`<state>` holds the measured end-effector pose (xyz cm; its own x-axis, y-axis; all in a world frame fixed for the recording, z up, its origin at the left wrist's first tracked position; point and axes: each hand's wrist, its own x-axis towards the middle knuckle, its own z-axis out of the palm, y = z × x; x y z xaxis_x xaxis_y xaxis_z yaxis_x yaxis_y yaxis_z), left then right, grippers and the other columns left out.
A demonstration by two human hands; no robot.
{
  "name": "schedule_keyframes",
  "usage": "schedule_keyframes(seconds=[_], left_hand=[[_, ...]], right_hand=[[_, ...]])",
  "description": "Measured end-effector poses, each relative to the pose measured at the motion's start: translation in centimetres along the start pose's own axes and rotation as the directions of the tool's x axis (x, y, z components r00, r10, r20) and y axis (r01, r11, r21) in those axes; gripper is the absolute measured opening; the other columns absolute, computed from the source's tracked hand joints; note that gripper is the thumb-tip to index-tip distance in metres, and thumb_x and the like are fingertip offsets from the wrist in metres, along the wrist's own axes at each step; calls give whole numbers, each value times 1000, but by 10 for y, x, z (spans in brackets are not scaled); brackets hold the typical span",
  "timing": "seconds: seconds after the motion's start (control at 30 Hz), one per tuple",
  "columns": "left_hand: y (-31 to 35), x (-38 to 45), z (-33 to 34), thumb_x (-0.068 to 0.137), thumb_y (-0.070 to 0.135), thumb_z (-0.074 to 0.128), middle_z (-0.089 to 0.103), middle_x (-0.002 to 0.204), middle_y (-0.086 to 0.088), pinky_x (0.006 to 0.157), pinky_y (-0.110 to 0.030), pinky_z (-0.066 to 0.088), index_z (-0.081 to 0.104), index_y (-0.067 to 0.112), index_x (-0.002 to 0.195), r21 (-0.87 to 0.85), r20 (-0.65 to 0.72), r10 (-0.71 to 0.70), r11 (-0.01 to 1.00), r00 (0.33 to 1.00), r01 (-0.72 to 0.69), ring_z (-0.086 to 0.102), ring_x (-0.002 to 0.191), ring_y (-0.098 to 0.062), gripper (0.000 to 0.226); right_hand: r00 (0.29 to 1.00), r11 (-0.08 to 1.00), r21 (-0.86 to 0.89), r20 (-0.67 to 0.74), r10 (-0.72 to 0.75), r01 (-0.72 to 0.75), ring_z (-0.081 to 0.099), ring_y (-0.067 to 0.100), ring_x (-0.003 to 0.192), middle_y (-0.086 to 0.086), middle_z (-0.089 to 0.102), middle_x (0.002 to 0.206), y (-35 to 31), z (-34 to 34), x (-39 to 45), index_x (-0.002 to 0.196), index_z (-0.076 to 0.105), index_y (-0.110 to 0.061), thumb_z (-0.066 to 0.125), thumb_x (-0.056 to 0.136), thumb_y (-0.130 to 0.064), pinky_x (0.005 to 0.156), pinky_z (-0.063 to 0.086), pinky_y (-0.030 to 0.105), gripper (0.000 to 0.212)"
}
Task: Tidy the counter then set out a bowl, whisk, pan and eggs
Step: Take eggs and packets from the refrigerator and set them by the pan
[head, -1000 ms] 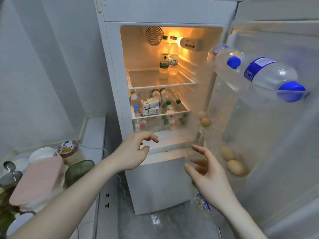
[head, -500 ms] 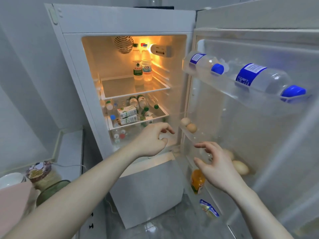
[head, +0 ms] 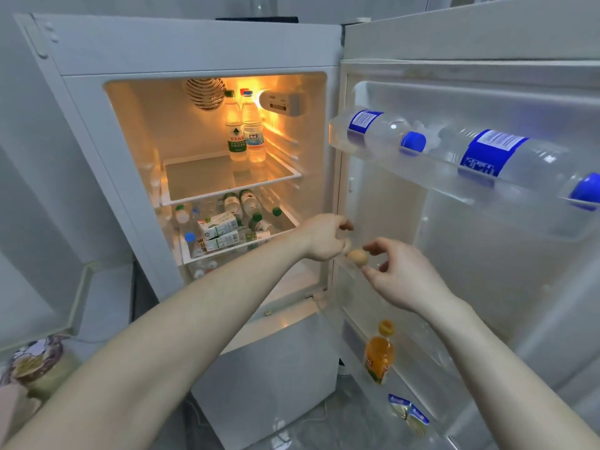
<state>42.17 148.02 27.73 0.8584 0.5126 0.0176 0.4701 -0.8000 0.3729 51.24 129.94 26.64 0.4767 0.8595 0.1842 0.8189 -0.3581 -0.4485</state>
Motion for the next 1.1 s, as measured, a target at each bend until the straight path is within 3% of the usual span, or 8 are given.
schedule_keyframes(seconds=[0.2,0.47,0.7,0.9,1.1], left_hand=[[-5,32,11,91,25,54,56,144,-7,109,-37,43,51,17,144,88,127,-54,995,990,43,52,132,-27,53],[-11,59,9,95,23,52,56,145,-3,110,-34,41,54,21,143,119,273,-34,993,962,1,51,133,-24,48],[-9,71,4,96,23,56,50,150,0,113,-30,36,45,22,151,125,408,-41,992,912,-11,47,137,-21,56],[-7,75,4,94,24,60,53,147,0,113,-36,41,47,21,149,140,421,-45,990,906,-16,51,132,-22,57],[-6,72,3,92,26,67,61,128,-2,97,-31,49,58,16,133,126,367,-35,992,930,-13,57,108,-20,44]], right_hand=[[996,995,-92,79,39,-32,63,27,116,2,66,131,3,10,47,133,62,-26,62,92,-41,94,54,41,44],[977,987,-150,196,88,-59,66,29,103,6,72,112,17,22,73,115,70,-25,63,91,-34,85,55,36,26],[965,988,-142,245,96,-62,65,26,101,5,72,107,23,23,80,109,71,-22,61,92,-28,79,51,33,21],[962,989,-117,247,113,-86,63,26,104,5,67,113,24,26,79,113,64,-20,59,92,-27,82,50,32,23],[966,990,-85,225,128,-111,61,28,110,8,67,116,22,28,74,116,64,-16,55,90,-20,89,51,34,28]])
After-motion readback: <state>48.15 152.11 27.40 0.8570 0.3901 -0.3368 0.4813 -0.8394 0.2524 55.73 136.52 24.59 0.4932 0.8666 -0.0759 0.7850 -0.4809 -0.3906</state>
